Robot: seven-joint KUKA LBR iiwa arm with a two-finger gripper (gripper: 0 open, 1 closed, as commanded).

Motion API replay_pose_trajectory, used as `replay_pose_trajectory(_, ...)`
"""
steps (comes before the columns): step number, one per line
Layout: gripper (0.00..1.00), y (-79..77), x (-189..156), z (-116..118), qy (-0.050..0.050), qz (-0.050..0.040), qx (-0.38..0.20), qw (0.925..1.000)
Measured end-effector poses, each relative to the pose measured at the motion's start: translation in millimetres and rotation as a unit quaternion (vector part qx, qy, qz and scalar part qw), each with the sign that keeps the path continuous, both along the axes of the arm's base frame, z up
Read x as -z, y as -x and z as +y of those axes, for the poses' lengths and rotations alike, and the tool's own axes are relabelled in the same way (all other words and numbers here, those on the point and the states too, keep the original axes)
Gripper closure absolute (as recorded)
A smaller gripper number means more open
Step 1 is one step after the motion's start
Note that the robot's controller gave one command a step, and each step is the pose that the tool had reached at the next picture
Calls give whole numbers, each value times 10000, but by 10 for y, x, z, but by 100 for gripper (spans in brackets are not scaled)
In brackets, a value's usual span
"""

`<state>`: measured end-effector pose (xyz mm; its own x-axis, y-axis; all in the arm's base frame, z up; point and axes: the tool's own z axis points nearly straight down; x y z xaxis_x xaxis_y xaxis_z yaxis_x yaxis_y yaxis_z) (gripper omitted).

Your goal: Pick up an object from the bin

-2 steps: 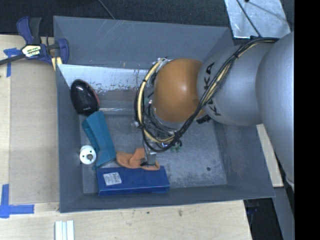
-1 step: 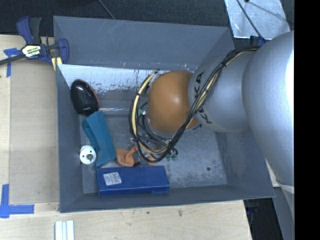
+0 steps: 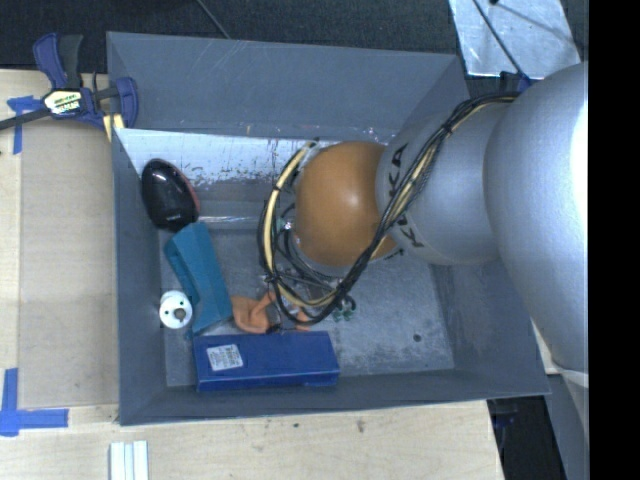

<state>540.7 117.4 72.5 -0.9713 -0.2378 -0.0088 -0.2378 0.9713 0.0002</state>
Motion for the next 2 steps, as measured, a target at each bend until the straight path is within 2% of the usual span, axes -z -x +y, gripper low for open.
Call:
replay_pose_trajectory(1,100,-11,-455,-34,14,64,86,9999)
replay_pose_trajectory(2,100,-8,-1890,-1,7,28,261,9997)
